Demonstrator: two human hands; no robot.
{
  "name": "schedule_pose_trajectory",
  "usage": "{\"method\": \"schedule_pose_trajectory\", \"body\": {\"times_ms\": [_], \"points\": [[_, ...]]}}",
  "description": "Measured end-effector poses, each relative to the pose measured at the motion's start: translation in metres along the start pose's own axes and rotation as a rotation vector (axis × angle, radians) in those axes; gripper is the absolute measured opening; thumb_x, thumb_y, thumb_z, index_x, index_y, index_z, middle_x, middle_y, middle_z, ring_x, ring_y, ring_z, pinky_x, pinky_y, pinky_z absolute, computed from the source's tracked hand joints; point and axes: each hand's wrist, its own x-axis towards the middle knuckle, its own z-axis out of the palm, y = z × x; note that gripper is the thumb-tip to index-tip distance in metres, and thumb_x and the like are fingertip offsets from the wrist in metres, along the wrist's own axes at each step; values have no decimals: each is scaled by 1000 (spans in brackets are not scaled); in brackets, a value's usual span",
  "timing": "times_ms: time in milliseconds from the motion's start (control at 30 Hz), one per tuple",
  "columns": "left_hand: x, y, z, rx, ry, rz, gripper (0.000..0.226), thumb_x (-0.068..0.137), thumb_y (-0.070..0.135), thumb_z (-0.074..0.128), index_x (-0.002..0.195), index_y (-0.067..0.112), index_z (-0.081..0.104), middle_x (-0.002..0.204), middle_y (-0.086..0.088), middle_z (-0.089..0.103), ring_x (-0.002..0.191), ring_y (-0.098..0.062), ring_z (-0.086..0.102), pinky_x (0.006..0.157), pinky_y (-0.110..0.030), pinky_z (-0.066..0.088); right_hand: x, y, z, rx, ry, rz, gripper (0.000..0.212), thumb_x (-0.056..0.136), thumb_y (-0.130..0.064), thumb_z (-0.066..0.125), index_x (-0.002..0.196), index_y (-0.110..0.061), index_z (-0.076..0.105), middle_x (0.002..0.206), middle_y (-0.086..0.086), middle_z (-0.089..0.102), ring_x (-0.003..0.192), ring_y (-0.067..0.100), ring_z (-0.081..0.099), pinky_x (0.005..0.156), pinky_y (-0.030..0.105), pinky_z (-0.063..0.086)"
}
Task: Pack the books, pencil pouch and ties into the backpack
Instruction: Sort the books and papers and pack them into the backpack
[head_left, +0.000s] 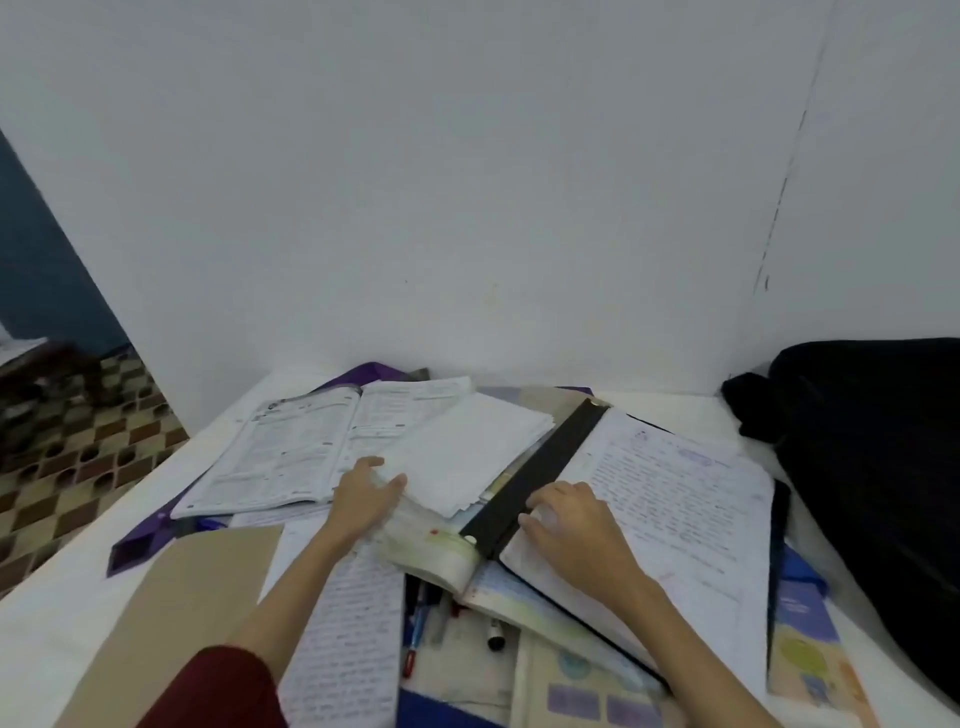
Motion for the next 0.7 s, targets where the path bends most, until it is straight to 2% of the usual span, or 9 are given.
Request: {"method": "schedule_pose_trajectory", "body": {"times_ms": [67,167,233,300,367,467,567,633,700], "points": [[13,-7,-12,-243,-43,-58,52,91,31,60,135,15,38,129,-9,47,109,-26,52,83,-31,44,18,-27,26,-66,-34,37,32,96,-41,43,119,-22,55,126,-7,52,115,19,42,93,31,34],[37,-3,-22,-652,-45,-236,55,89,27,64,135,18,35,124,-10,45,108,-29,53,89,-38,47,26,-42,50,-178,-2,115,33,96,-45,40,115,-23,55,125,-5,53,108,20,45,89,33,30],[55,-4,-33,-879,-30,-367,47,88,14,64,129,6,43,108,-11,49,82,-21,55,66,-26,52,27,-48,60,-185,85,163,30,95,-46,43,109,-24,58,119,-7,55,103,19,48,87,33,29],[62,-8,-38,-1041,-150,-440,20,89,6,61,108,0,54,83,-12,53,60,-13,47,41,-17,45,27,-51,63,-138,154,194,26,94,-45,46,100,-23,61,110,-8,58,96,17,51,84,32,31],[59,-11,-40,-1071,-320,-440,5,89,6,61,88,4,56,70,-7,52,52,-10,46,38,-16,42,27,-52,61,-46,174,219,26,94,-43,49,91,-22,64,98,-7,63,88,17,55,80,32,35],[59,-3,-40,-985,-385,-322,10,89,6,60,80,7,56,70,-5,54,53,-11,53,44,-19,46,28,-56,49,96,116,281,33,94,-43,49,79,-19,65,78,-5,62,73,13,56,66,25,39],[56,21,-45,-811,-300,-128,5,91,6,56,88,7,59,79,-6,61,68,-16,59,58,-26,52,36,-59,28,316,96,414,49,94,-45,48,67,-5,55,59,-3,45,57,12,42,53,22,28],[47,39,-50,-766,-298,29,8,92,6,56,87,8,62,79,-5,63,71,-16,60,67,-29,55,43,-60,13,463,123,469,50,94,-45,48,76,0,64,66,-2,51,64,11,49,59,20,33],[31,59,-55,-715,-317,213,13,92,6,57,82,7,66,77,-3,62,69,-12,60,70,-28,56,50,-64,-3,599,150,517,40,95,-45,47,93,-12,70,92,-4,66,88,13,60,75,23,40]]}}
